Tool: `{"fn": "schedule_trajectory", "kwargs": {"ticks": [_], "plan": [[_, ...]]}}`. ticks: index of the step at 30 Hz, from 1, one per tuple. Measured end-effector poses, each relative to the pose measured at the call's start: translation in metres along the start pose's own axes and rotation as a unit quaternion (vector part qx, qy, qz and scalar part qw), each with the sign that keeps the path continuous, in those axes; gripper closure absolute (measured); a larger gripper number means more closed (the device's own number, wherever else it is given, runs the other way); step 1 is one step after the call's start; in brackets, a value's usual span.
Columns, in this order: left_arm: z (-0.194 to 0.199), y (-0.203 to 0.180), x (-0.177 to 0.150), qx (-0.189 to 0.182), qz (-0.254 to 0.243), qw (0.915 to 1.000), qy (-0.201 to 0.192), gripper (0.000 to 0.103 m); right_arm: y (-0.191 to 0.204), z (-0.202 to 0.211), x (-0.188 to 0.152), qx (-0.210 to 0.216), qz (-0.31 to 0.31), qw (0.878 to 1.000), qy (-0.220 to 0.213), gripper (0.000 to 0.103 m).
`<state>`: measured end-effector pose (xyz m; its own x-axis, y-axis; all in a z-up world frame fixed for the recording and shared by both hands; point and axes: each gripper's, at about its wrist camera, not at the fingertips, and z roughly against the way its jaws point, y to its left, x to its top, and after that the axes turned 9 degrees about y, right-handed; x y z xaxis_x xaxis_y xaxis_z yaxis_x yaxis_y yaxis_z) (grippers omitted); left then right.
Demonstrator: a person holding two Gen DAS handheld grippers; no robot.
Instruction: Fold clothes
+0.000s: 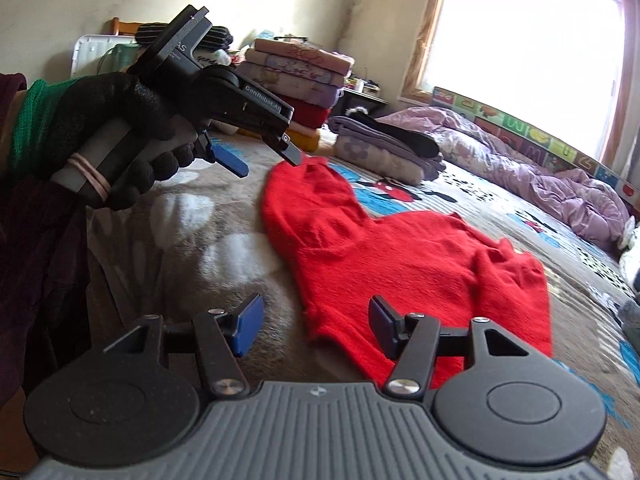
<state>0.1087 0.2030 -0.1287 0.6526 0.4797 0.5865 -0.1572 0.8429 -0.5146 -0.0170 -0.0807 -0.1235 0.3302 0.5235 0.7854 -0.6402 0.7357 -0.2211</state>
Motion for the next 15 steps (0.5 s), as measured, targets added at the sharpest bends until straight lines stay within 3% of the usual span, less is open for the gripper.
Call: {"fn": "schedule_trajectory", "kwargs": {"ticks": [7,10,15], "plan": [[-0.004,0.027,0.009,-0.016,0.057,0.9982,-0.003,0.029,0.006,-0.010,0.006,0.006,0.004,1.000,0.002,0.044],[-0.002,0.014,0.015,-0.014,0.033,0.9991,-0.022,0.030,-0.005,-0.009,0.008,-0.007,-0.023,1.000,-0.008,0.044],[-0.013,-0.022,0.017,-0.042,-0.025,0.9986,-0.021,0.030,-0.043,0.005,0.001,-0.065,-0.117,0.991,-0.029,0.044]]}}
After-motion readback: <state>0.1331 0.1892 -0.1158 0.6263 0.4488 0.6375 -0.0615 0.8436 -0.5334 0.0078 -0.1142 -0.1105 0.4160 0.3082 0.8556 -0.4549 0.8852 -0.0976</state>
